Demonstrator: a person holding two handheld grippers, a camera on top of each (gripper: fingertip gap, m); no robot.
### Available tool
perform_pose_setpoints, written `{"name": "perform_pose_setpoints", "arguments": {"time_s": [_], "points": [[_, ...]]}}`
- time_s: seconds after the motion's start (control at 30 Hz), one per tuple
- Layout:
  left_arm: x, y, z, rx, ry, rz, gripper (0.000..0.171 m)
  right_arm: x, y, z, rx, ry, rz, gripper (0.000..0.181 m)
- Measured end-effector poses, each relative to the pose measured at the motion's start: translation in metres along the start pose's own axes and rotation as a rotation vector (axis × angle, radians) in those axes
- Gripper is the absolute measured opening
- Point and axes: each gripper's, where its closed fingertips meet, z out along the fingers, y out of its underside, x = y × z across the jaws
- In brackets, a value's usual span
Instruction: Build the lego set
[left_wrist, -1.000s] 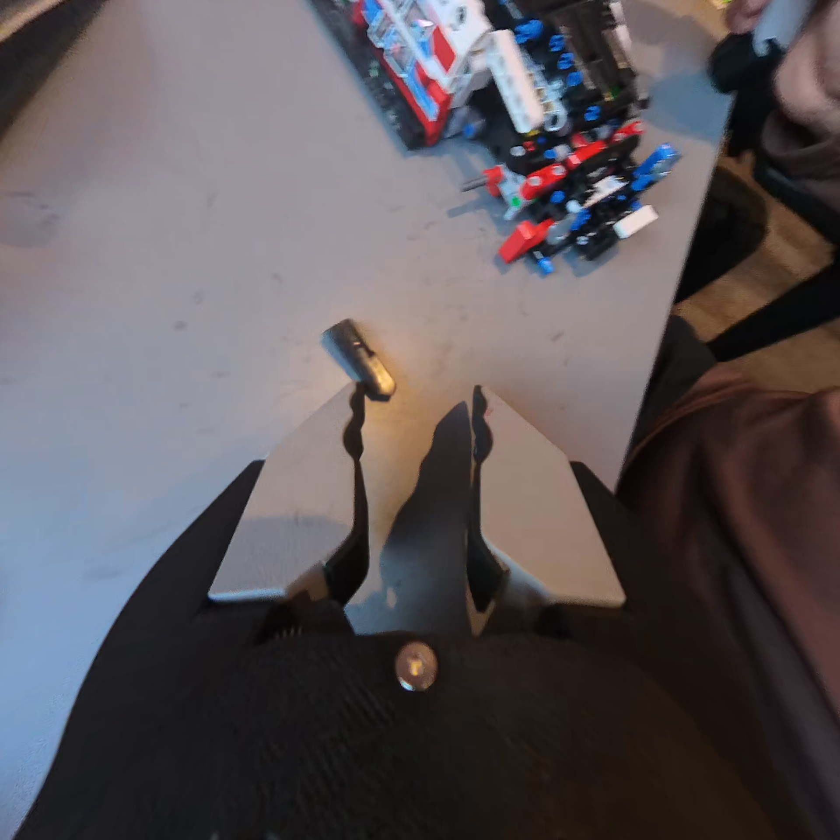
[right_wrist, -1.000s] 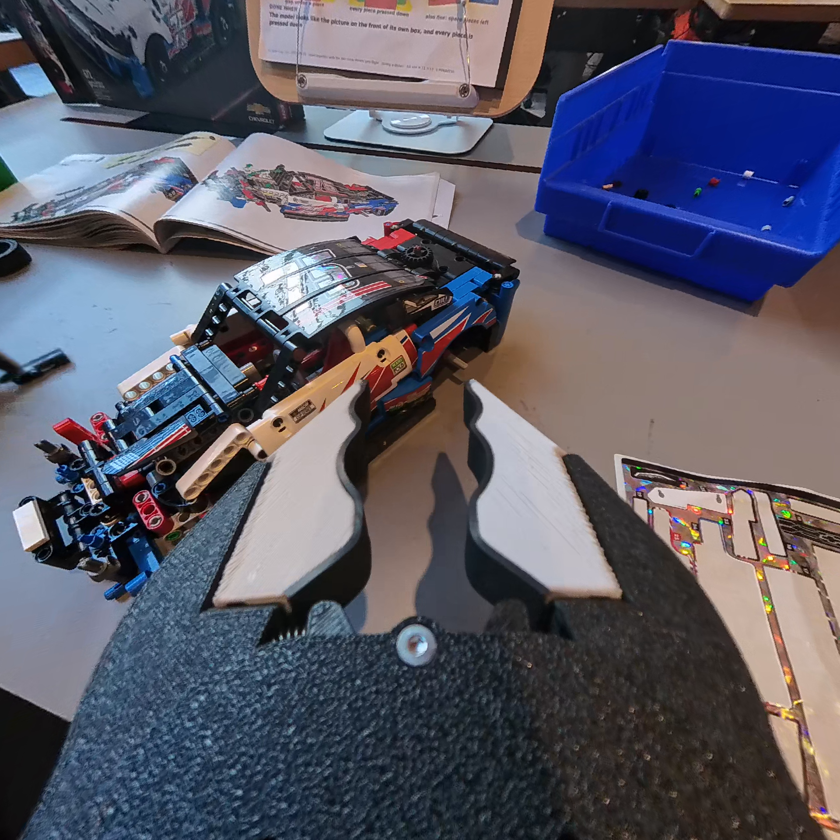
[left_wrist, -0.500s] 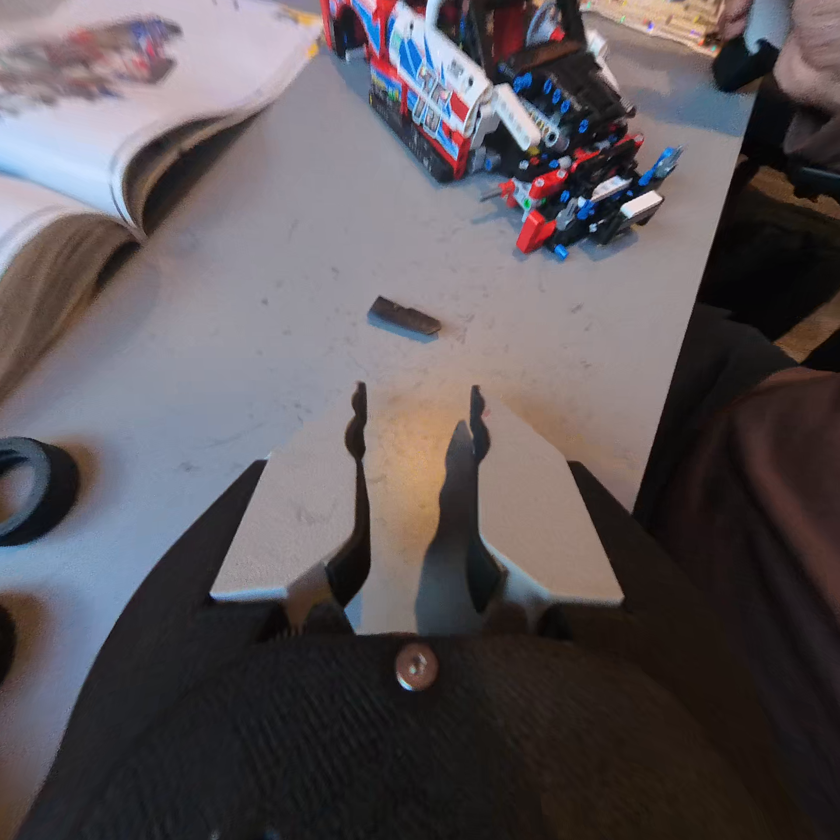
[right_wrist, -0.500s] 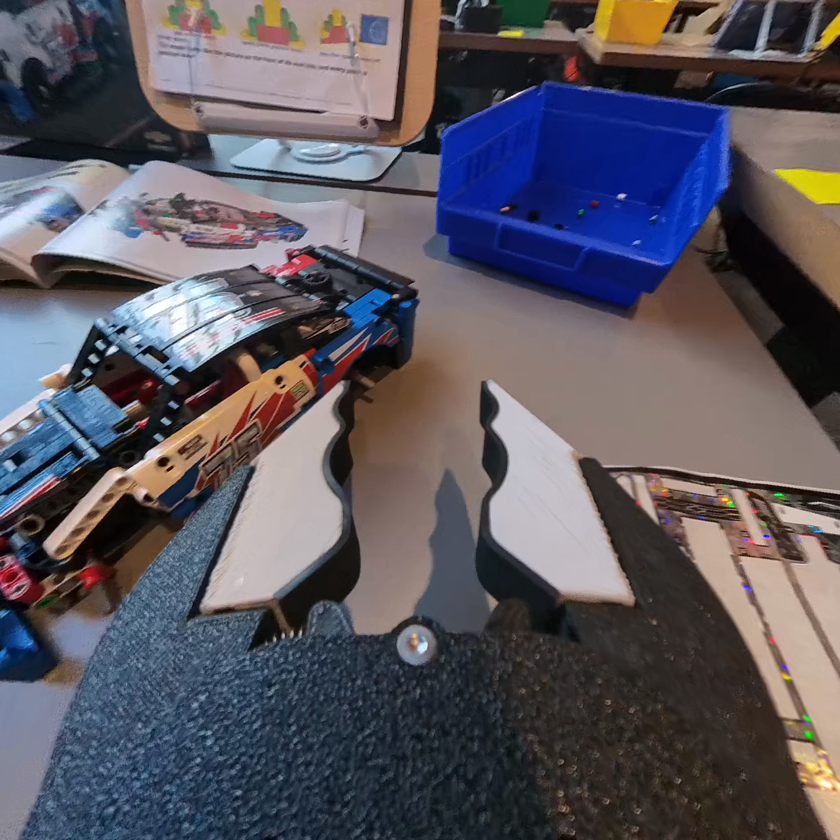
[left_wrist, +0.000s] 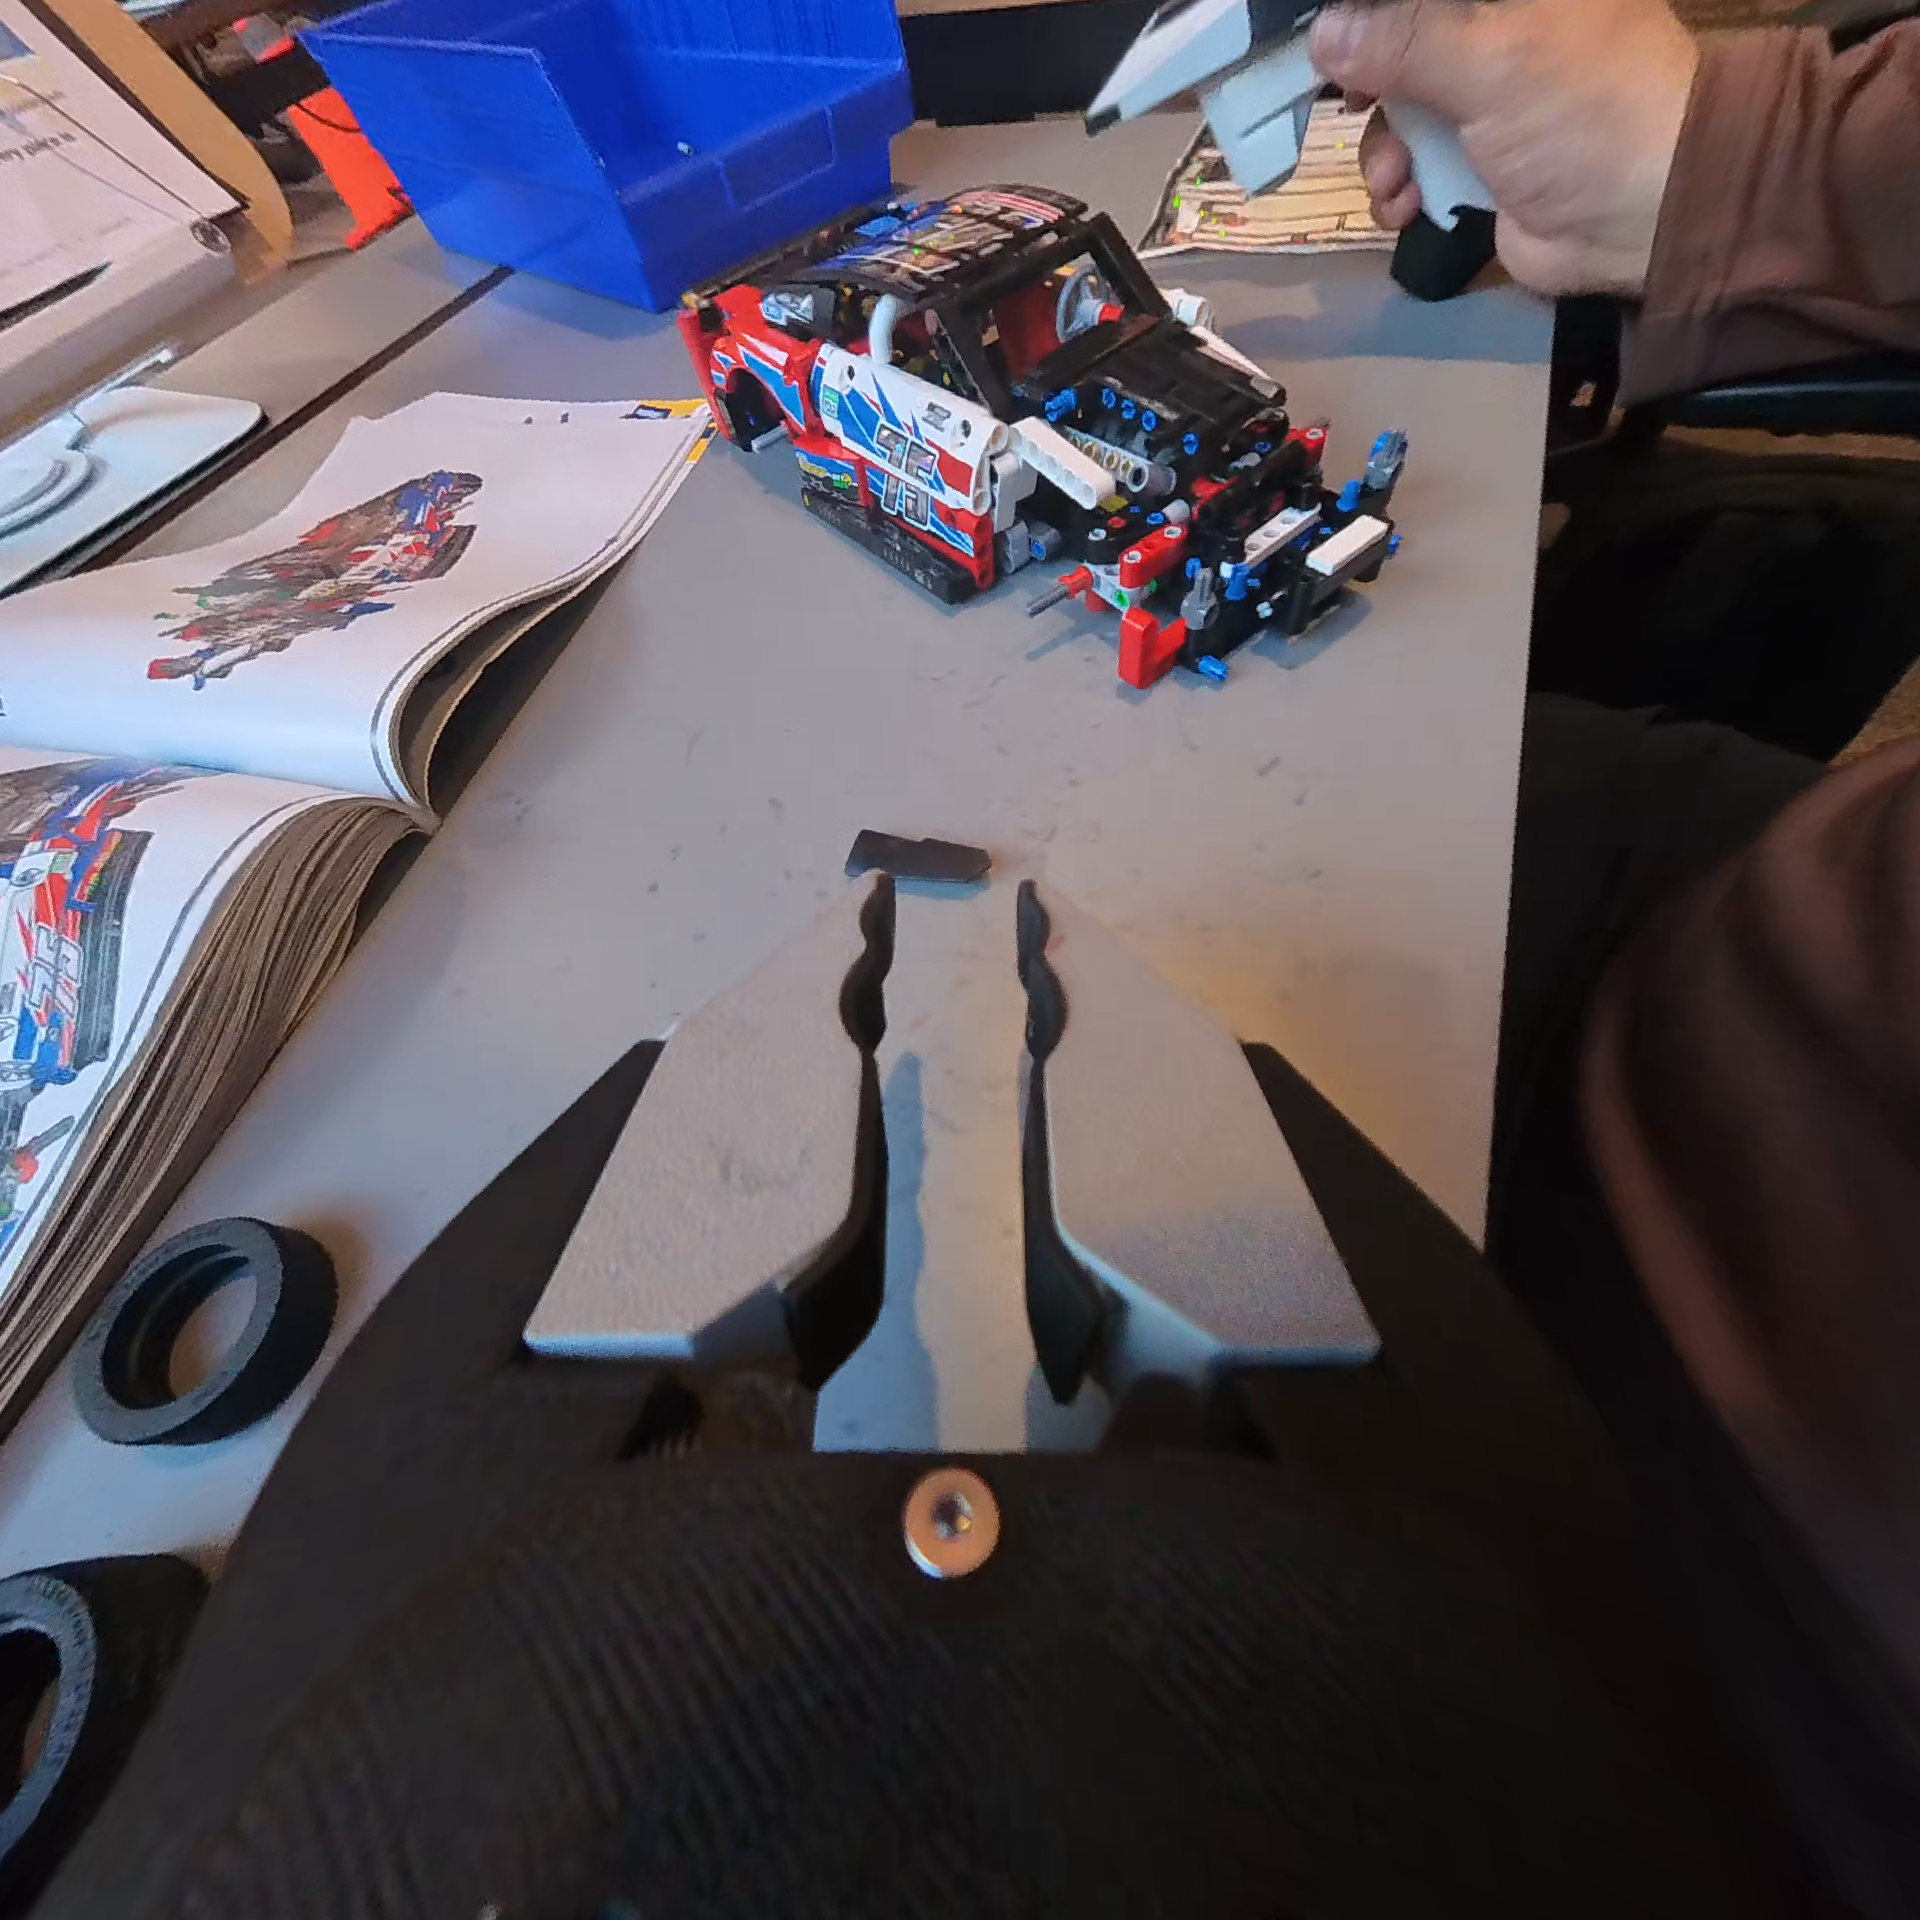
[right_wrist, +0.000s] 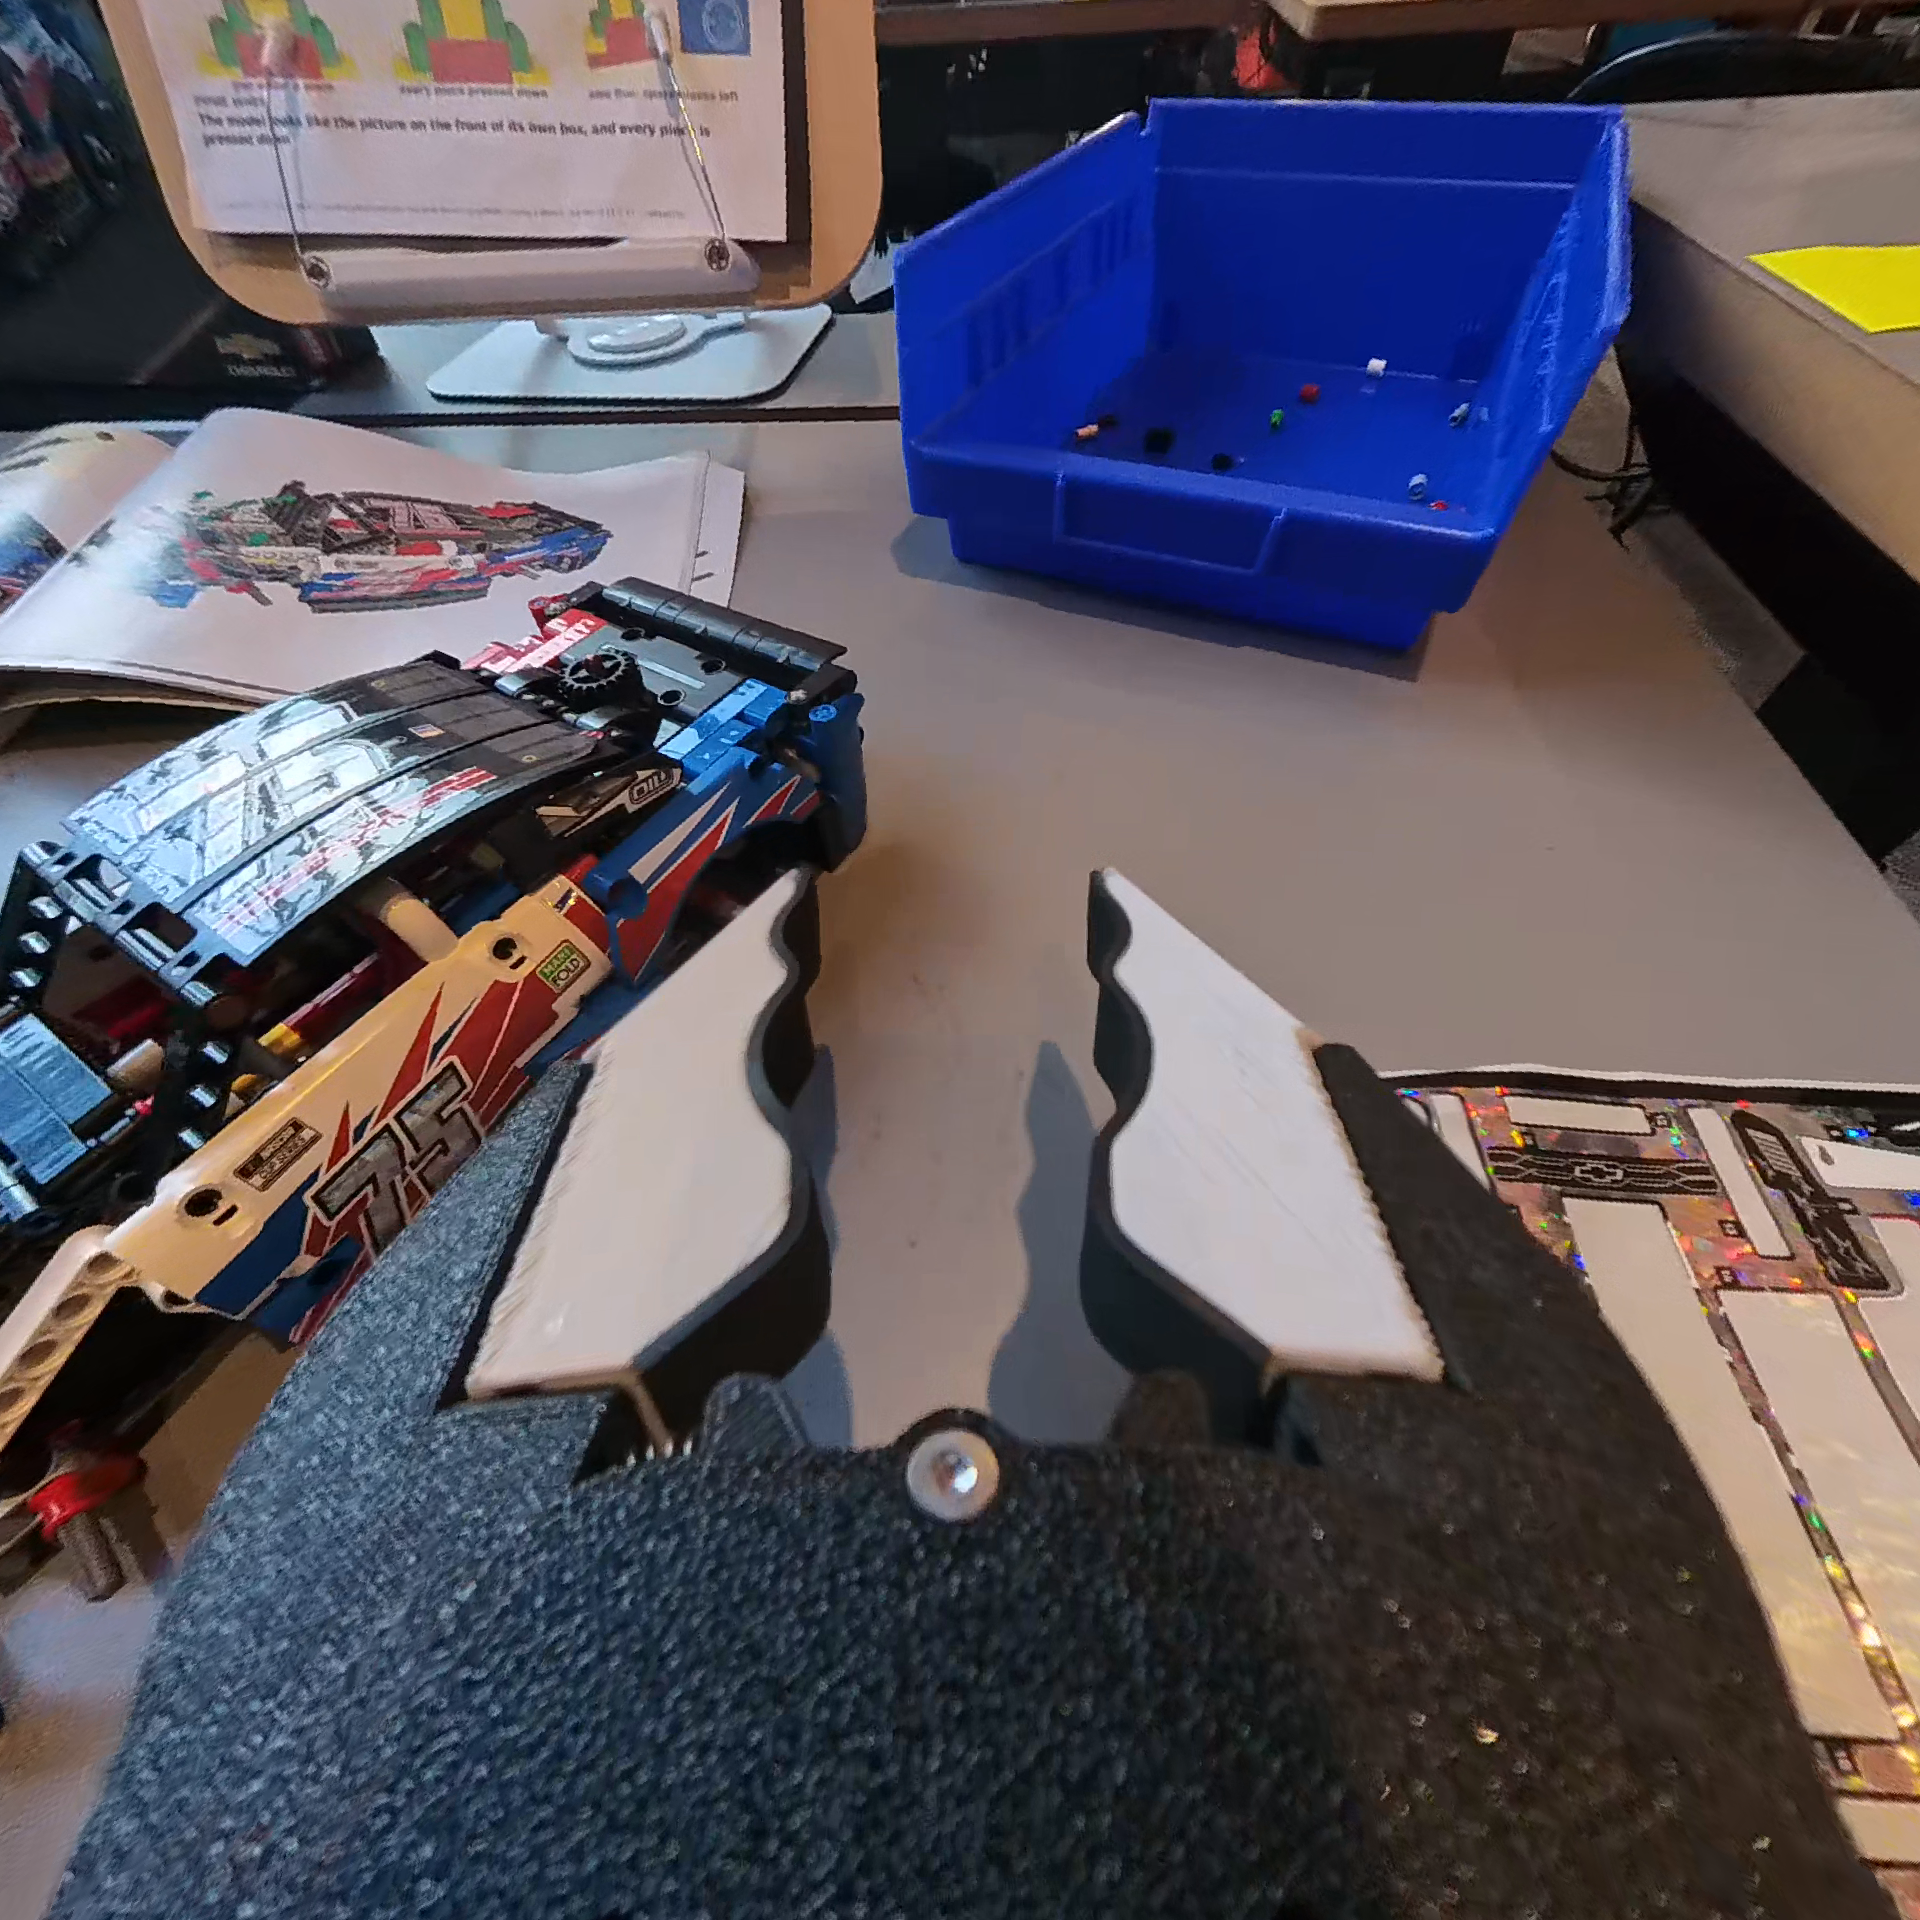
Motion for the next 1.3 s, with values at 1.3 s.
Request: {"name": "perform_pose_setpoints", "arguments": {"time_s": [1.3], "points": [[-0.016,-0.022,0.159,-0.312,0.348,0.011,0.000,-0.109,0.086,-0.039,-0.385,-0.575,-0.465,0.004]]}}
